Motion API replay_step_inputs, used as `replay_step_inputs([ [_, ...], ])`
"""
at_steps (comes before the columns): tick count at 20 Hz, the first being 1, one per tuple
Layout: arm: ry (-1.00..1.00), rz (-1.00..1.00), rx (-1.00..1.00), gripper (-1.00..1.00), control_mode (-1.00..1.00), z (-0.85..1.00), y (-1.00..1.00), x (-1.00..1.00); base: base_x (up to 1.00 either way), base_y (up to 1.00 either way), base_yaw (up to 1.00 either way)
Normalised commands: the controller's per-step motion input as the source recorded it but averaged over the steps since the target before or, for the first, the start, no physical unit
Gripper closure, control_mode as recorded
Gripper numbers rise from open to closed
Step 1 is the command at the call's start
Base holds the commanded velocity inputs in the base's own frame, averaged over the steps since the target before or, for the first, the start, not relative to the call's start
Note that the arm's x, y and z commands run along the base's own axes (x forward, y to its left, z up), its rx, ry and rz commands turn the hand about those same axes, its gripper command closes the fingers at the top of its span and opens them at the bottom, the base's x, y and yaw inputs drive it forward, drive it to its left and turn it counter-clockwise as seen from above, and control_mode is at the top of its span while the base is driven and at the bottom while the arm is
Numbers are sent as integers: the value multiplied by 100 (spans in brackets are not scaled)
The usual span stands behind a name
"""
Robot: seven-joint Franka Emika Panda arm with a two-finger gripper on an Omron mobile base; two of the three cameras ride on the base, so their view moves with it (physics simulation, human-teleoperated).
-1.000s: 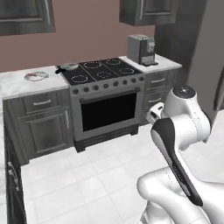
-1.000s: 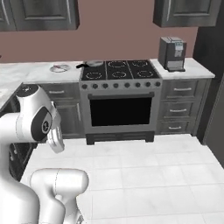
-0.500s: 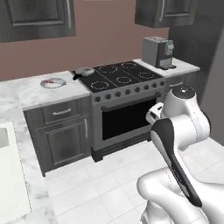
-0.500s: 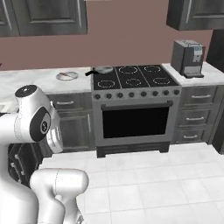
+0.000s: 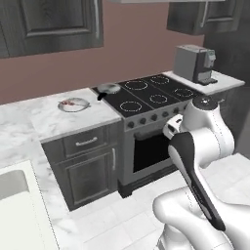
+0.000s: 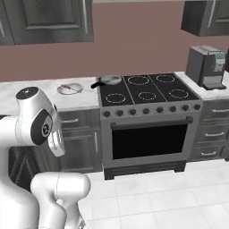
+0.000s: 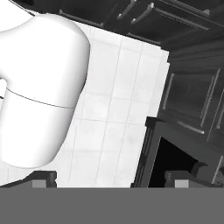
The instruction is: Place the cold items (onion and orange) from the fridge in one tupperware on the dining counter. Place the warm items (hot dog and kebab skewer) in the stove area in another tupperware.
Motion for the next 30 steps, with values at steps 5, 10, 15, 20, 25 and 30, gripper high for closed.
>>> replay_step_inputs([
  [5, 0, 0, 0, -100, 100, 0, 0, 0, 74, 43, -1],
  [10, 0, 0, 0, -100, 100, 0, 0, 0, 68, 37, 1],
  [15, 0, 0, 0, -100, 100, 0, 0, 0, 63, 29, 6],
  [20, 0, 0, 0, -100, 100, 0, 0, 0, 56, 21, 11],
  [25, 0, 0, 0, -100, 100, 0, 0, 0, 44, 16, 11],
  [30, 0, 0, 0, -100, 100, 0, 0, 0, 56, 24, 11],
])
